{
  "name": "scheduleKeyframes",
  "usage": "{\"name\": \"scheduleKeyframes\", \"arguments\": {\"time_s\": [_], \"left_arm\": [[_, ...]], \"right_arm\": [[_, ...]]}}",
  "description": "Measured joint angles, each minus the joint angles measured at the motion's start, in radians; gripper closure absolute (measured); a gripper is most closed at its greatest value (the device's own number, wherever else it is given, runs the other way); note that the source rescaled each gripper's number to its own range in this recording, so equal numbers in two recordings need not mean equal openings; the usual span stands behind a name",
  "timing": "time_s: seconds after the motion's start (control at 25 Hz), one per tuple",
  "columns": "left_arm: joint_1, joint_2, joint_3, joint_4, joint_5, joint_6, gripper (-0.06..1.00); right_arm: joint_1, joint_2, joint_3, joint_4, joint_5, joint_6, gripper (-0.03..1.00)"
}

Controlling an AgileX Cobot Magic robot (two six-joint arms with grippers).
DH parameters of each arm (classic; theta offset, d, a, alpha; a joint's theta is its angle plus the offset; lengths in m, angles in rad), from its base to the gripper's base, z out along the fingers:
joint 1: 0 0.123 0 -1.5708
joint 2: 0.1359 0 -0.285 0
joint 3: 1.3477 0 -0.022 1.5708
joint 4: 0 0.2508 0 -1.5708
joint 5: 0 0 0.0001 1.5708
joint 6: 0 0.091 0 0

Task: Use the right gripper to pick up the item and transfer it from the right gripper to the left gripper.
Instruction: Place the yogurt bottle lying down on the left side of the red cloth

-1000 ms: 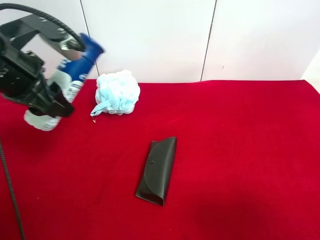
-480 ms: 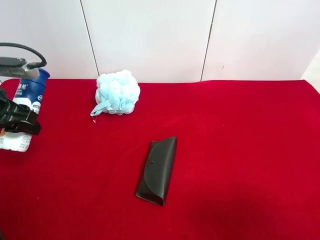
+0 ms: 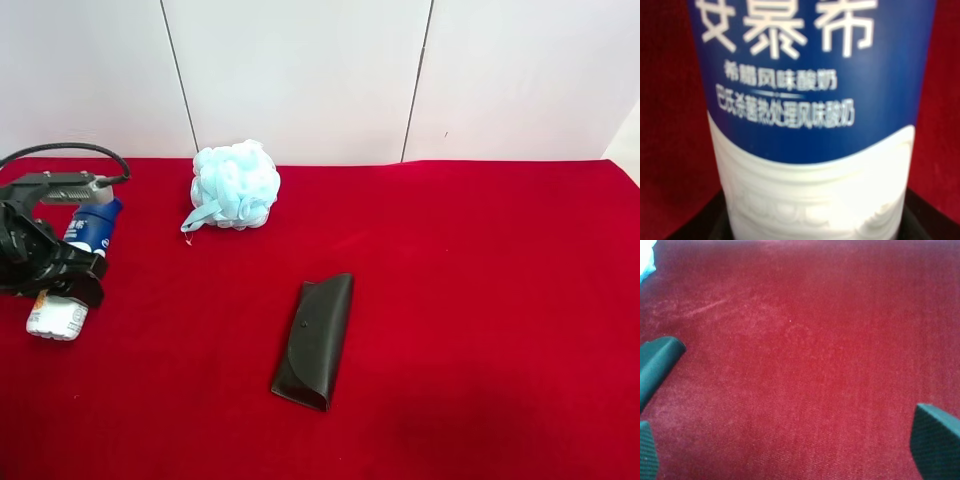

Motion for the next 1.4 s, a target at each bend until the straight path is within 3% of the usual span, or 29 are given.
{"name": "scheduleKeyframes", "arguments": {"time_s": [0.36, 0.92, 1.0, 1.08, 1.12, 1.24, 1.4], "left_arm": [[0.001, 0.086, 0.000, -0.068, -0.065, -0.010, 0.82], [0.001, 0.089, 0.000, -0.080, -0.088, -0.010, 0.82], [0.001, 0.091, 0.000, -0.083, -0.089, -0.012, 0.59], [0.001, 0.091, 0.000, -0.085, -0.088, -0.019, 0.18], [0.001, 0.091, 0.000, -0.085, -0.088, -0.018, 0.08], [0.001, 0.091, 0.000, -0.085, -0.091, -0.018, -0.03], [0.001, 0.093, 0.000, -0.085, -0.091, -0.018, -0.05]], "right_arm": [[0.000, 0.000, 0.000, 0.000, 0.000, 0.000, -0.03], [0.000, 0.000, 0.000, 0.000, 0.000, 0.000, -0.03], [0.000, 0.000, 0.000, 0.000, 0.000, 0.000, -0.03], [0.000, 0.000, 0.000, 0.000, 0.000, 0.000, -0.03], [0.000, 0.000, 0.000, 0.000, 0.000, 0.000, -0.03], [0.000, 0.000, 0.000, 0.000, 0.000, 0.000, -0.03], [0.000, 0.000, 0.000, 0.000, 0.000, 0.000, -0.03]]}}
